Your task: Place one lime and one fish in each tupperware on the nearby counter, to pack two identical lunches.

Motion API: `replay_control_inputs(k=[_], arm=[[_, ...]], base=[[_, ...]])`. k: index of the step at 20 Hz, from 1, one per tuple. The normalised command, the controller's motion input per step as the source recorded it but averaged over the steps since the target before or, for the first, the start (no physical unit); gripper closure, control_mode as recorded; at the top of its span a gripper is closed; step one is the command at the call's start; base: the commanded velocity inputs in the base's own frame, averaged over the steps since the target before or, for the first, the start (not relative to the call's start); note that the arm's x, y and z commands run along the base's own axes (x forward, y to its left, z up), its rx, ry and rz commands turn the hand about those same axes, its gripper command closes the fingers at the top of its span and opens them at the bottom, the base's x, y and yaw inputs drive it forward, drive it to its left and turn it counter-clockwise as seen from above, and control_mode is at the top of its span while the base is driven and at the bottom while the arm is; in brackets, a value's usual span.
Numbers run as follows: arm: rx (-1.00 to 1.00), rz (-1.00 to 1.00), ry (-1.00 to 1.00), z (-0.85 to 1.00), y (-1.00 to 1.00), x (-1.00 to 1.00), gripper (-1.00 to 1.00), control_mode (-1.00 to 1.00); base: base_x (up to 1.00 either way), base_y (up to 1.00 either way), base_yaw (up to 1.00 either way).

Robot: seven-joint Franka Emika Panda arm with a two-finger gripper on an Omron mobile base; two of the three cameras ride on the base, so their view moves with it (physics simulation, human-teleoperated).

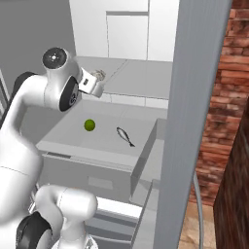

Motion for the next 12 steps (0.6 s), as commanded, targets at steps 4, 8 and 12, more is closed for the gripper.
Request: replay_control_inputs(k=[4, 8, 12], arm=[[0.0, 0.0, 0.0, 0.54, 0.0, 0.96, -1.0, -1.0], [0.0, 0.0, 0.05, 0.21, 0.02, 0.94, -1.0, -1.0], [0.0, 0.05, 0.05, -0.03, 0.17, 0.42, -1.0, -1.0]], base=[[0.0, 0.0, 0.0], [0.0, 0.0, 0.0], [0.0, 0.0, 0.0]])
